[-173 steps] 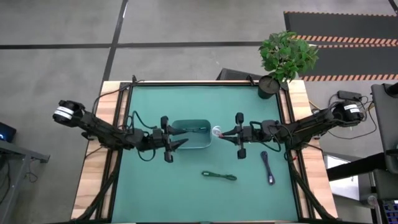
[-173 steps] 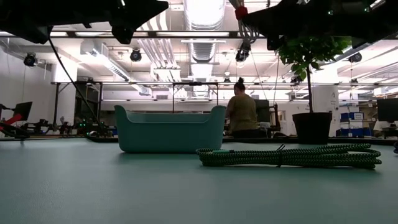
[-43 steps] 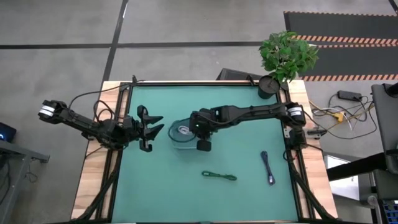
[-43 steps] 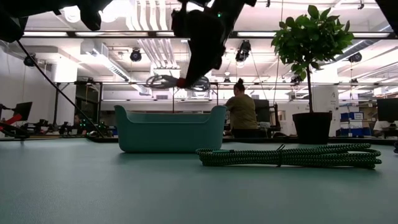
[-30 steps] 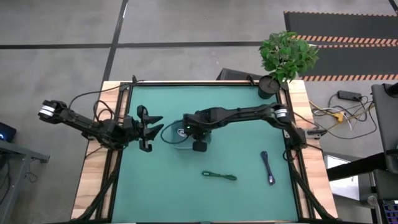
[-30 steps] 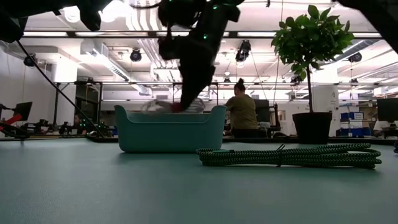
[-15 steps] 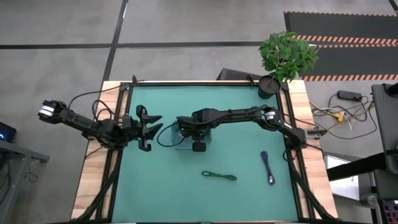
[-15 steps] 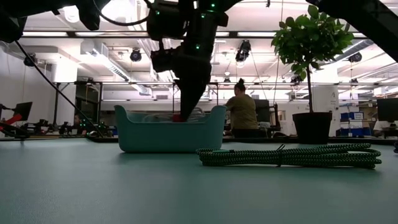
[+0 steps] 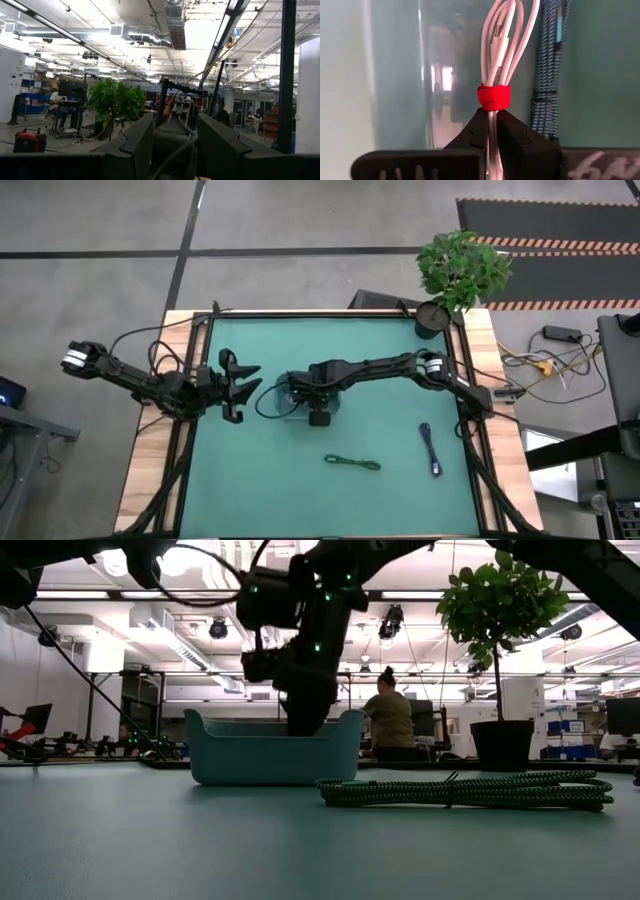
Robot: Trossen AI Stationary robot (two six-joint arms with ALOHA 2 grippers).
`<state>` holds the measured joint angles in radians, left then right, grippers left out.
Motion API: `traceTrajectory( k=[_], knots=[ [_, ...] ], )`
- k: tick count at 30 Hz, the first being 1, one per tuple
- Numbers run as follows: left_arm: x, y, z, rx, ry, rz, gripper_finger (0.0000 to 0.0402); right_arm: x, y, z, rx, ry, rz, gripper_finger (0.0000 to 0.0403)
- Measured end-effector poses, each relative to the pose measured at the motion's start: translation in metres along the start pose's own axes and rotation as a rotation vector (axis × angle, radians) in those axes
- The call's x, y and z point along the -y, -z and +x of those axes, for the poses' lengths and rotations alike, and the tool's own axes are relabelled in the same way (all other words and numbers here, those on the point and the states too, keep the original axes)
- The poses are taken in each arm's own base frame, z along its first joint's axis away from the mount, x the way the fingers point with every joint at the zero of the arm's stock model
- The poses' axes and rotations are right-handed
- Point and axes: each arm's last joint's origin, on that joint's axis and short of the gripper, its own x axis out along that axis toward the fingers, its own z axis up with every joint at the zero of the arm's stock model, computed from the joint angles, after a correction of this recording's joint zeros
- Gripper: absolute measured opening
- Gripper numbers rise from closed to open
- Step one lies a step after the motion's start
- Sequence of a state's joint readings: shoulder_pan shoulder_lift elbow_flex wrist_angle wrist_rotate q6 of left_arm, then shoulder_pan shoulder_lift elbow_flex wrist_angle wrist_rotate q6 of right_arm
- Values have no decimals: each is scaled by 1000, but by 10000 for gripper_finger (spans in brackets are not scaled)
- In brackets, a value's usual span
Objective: Pick and place USB-C Cables
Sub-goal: Put the white charger cable into the green bin
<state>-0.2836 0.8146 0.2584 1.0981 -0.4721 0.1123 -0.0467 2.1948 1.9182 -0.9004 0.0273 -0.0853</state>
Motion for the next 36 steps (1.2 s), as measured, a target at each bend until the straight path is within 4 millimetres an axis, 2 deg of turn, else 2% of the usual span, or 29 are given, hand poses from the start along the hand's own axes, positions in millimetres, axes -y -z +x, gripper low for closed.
traceTrajectory(
  k=[7, 36],
  knots=[
    [0, 0, 0, 0, 0, 0, 137, -1, 5, 8, -6, 0, 5, 13],
    [0, 1, 0, -5, 0, 3, 137, 0, 2, 9, 24, 2, -5, 13]
  ],
)
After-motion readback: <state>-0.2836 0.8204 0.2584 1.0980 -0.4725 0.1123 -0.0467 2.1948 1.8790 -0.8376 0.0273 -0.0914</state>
